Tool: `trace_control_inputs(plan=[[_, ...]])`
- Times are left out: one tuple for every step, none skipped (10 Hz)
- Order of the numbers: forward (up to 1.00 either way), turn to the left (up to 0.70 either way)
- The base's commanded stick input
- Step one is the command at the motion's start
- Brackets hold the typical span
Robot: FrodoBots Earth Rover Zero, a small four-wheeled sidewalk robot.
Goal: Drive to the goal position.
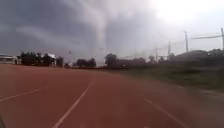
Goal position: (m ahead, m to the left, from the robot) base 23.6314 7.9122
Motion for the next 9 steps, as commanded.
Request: trace_control_inputs(plan=[[0.70,0.00],[0.70,0.00],[0.70,0.00],[0.70,0.00],[0.70,0.00],[0.70,0.00],[0.70,0.00],[0.70,0.00],[0.70,0.00]])
